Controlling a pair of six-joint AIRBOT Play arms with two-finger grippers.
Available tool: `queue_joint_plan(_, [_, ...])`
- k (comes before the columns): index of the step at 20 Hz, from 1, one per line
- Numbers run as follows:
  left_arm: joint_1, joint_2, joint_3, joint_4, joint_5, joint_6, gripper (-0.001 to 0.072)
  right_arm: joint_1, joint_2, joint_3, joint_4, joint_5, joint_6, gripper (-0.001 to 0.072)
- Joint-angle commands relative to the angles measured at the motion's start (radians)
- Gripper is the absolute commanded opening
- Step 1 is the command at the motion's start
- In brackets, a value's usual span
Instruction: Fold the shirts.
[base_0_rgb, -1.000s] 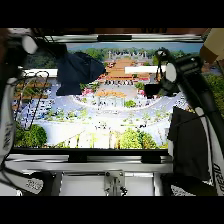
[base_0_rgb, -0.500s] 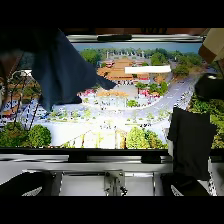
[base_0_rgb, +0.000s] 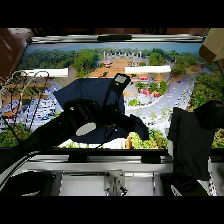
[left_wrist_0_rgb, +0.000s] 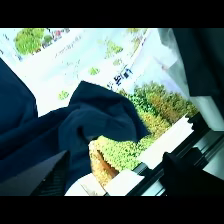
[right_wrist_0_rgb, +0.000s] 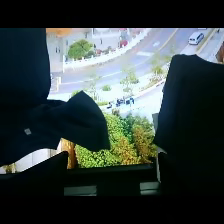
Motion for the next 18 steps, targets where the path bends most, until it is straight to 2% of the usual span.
queue_joint_plan(1, [0.076,-0.04,0.052,0.0,-0.23,0.027,0.0708,0.0,0.004,-0.145,0.03,-0.041,0.016,0.0674])
queue_joint_plan(3, [0.198,0.013,0.097,0.003,-0.402,0.194,0.0708,0.0,0.004,-0.249,0.03,-0.087,0.016,0.0673])
queue_joint_plan(4, [0.277,0.058,0.092,0.002,-0.46,0.243,0.0708,0.0,0.004,-0.303,0.03,-0.109,0.014,0.0673])
queue_joint_plan(7, [0.534,0.189,-0.024,-0.068,-0.566,0.284,0.0705,0.0,0.004,-0.459,0.051,-0.174,0.003,0.0673])
queue_joint_plan(9, [0.704,0.284,-0.22,-0.18,-0.555,0.295,0.0707,0.0,0.004,-0.553,0.109,-0.244,-0.034,0.0673])
queue_joint_plan(12, [0.869,0.389,-0.529,-0.297,-0.475,0.295,0.0707,0.0,0.004,-0.666,0.206,-0.344,-0.074,0.0673])
queue_joint_plan(15, [0.949,0.443,-0.747,-0.359,-0.38,0.295,0.0707,0.0,0.004,-0.742,0.234,-0.408,-0.077,0.0673])
queue_joint_plan(18, [0.958,0.43,-0.855,-0.435,-0.259,0.295,0.0706,0.0,0.004,-0.791,0.266,-0.456,-0.077,0.0673])
